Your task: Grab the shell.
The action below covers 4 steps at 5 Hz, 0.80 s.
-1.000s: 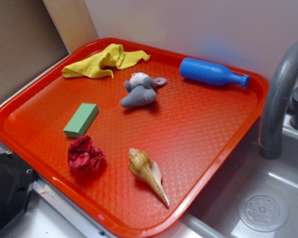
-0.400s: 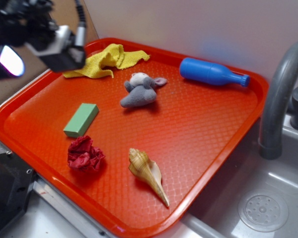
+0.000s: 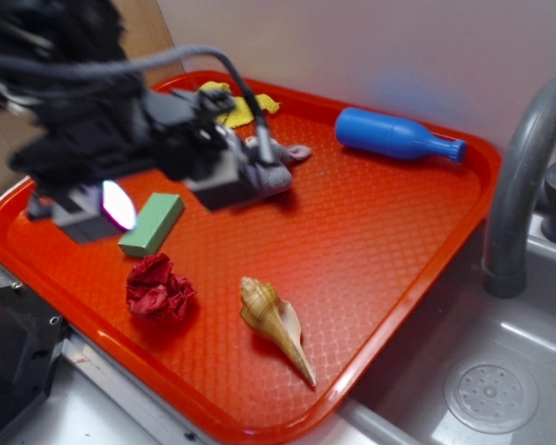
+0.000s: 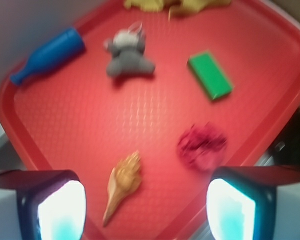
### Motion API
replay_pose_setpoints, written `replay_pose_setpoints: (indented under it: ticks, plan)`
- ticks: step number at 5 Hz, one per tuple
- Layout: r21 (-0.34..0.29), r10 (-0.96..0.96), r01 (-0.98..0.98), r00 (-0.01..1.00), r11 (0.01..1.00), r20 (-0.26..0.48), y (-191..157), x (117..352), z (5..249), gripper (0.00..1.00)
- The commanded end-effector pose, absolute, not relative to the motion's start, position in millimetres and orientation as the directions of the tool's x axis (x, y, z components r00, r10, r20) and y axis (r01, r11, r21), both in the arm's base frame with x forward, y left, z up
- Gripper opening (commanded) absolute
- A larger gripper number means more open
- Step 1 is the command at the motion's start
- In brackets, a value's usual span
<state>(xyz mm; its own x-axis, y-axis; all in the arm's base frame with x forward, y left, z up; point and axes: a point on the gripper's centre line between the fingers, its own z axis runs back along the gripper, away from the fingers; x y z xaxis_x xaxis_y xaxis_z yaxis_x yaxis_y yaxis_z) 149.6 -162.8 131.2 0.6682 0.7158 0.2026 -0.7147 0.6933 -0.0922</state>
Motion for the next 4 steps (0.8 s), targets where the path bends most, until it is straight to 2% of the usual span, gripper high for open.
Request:
replay_pose_setpoints:
  ticks: [1,2,4]
  plan:
    - [-0.117,0.809,-0.801,0.587,0.587,0.040,-168,193,80,1.00]
    - [-0.123,0.819,-0.814,0.573,0.568,-0.014,-168,193,63,1.00]
    - [-0.118,0.802,-0.830,0.558,0.546,-0.213,-179,163,41,1.00]
